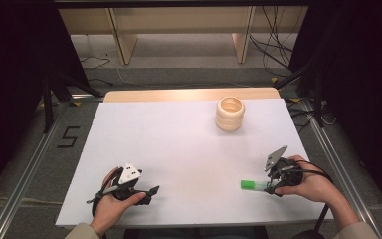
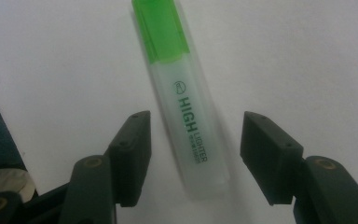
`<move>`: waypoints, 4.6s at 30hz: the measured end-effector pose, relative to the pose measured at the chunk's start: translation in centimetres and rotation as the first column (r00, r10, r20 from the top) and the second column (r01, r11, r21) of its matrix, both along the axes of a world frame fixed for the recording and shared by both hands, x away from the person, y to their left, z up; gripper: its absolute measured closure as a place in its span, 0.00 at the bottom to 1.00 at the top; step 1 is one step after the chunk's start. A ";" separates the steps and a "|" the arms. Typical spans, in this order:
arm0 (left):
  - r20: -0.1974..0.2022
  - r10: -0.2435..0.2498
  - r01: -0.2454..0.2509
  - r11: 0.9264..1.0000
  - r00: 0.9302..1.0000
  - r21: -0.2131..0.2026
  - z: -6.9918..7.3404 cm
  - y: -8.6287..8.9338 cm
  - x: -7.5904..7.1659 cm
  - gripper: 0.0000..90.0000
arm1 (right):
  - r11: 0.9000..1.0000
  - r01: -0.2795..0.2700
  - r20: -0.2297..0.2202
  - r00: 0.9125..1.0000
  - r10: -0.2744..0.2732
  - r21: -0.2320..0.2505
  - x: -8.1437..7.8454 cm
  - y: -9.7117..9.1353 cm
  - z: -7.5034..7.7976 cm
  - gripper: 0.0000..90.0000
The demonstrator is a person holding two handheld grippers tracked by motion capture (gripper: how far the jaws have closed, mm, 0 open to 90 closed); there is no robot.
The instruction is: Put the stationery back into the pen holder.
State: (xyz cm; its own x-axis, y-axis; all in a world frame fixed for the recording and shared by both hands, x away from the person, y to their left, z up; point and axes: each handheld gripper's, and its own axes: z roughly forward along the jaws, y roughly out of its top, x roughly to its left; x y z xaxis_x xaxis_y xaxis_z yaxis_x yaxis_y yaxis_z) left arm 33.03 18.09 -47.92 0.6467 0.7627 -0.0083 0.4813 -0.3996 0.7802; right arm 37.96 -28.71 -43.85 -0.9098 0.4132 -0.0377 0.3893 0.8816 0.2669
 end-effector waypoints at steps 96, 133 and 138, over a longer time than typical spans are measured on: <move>-0.002 -0.022 0.022 1.000 1.000 0.003 -0.2 -0.4 0.0 0.18 | 0.936 -0.247 -0.065 0.969 0.238 -0.250 1.1 4.5 -1.1 0.72; 0.001 -0.019 0.019 1.000 1.000 0.001 -0.1 -0.4 0.1 0.18 | 0.989 -0.096 0.010 0.995 0.098 -0.111 0.8 3.0 0.1 0.74; 0.001 -0.021 0.021 1.000 1.000 0.002 -0.1 -0.4 0.1 0.18 | 0.996 -0.054 0.033 0.998 0.057 -0.073 0.7 2.4 0.1 0.74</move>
